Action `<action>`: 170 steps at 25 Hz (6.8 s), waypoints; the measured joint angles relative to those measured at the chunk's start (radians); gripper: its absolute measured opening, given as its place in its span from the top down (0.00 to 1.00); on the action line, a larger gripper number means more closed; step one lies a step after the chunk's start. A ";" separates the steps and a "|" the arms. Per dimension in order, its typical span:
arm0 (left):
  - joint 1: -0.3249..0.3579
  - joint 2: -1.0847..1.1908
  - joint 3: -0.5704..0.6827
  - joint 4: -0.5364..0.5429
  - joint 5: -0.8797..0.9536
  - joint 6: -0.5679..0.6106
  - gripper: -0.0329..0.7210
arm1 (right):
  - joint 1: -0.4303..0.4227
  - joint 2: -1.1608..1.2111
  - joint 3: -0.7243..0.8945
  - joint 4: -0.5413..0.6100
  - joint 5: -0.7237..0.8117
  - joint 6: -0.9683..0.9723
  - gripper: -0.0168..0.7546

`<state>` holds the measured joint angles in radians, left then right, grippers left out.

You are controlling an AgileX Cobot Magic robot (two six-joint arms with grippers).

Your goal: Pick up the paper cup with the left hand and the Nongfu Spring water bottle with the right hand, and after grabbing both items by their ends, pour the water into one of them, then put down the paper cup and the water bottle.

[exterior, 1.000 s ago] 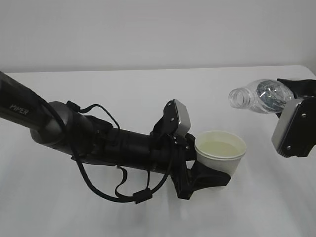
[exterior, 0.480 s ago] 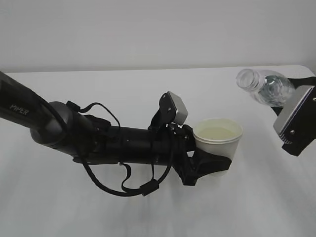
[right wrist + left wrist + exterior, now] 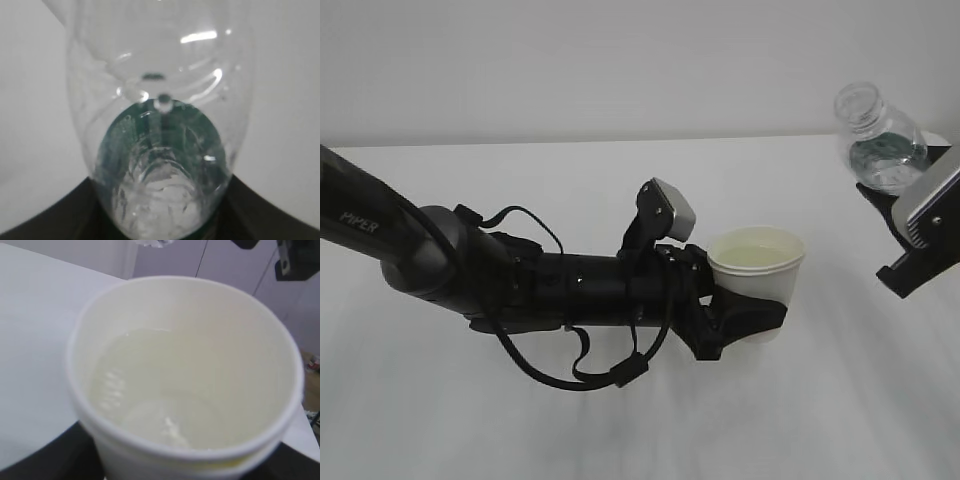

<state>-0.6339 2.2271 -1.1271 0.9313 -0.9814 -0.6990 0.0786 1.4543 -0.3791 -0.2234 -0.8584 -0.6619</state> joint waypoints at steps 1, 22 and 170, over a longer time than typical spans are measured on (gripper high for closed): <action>0.000 0.000 0.000 -0.007 0.000 0.000 0.37 | 0.000 0.000 0.000 0.000 -0.007 0.036 0.49; 0.000 0.001 0.000 -0.153 -0.029 0.106 0.37 | 0.000 0.090 -0.001 0.002 -0.254 0.726 0.49; 0.210 -0.001 0.085 -0.242 -0.064 0.181 0.37 | 0.000 0.388 -0.112 -0.028 -0.273 0.716 0.22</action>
<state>-0.4238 2.2264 -1.0416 0.6889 -1.0456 -0.5180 0.0786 1.8425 -0.4910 -0.2514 -1.1316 0.0545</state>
